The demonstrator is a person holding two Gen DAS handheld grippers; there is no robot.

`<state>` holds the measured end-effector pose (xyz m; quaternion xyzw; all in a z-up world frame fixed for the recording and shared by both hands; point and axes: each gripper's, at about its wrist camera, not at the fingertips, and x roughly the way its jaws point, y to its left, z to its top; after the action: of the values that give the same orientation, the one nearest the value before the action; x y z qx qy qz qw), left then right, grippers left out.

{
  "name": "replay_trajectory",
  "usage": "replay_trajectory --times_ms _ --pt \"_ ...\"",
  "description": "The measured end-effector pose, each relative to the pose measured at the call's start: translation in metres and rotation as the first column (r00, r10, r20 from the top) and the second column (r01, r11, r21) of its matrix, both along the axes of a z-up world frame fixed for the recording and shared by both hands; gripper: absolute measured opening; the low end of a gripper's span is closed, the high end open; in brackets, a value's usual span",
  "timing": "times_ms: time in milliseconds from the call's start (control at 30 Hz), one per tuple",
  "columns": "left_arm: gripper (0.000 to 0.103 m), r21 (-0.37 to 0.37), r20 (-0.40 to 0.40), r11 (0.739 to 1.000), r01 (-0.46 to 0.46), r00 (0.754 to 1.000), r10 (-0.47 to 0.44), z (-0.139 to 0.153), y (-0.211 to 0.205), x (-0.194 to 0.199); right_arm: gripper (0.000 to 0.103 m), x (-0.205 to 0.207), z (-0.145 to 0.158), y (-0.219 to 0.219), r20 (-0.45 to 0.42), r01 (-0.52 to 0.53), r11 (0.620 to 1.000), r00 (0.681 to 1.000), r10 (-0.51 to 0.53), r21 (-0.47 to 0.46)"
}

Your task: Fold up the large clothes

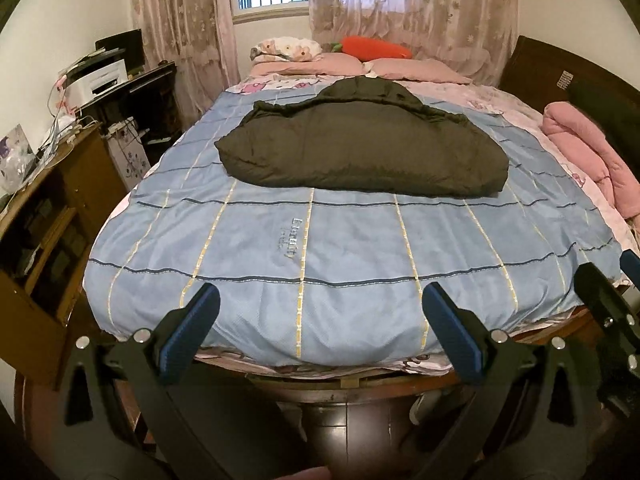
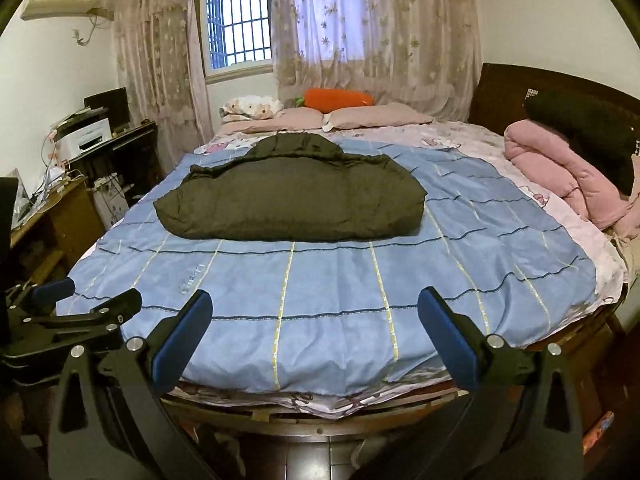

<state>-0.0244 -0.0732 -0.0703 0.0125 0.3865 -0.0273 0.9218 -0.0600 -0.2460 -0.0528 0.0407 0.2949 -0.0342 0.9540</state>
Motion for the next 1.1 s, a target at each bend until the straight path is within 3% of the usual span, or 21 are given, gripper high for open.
replay_trajectory --times_ms 900,1100 --pt "0.101 -0.018 -0.033 1.000 -0.015 0.999 0.014 -0.023 0.008 0.004 0.102 0.015 -0.019 0.006 -0.093 0.021 0.998 0.995 -0.027 -0.067" --pt "0.101 0.012 -0.014 1.000 -0.006 1.000 0.007 -0.024 0.002 -0.001 0.102 0.015 -0.021 0.004 -0.105 0.040 0.997 0.993 -0.046 -0.063"
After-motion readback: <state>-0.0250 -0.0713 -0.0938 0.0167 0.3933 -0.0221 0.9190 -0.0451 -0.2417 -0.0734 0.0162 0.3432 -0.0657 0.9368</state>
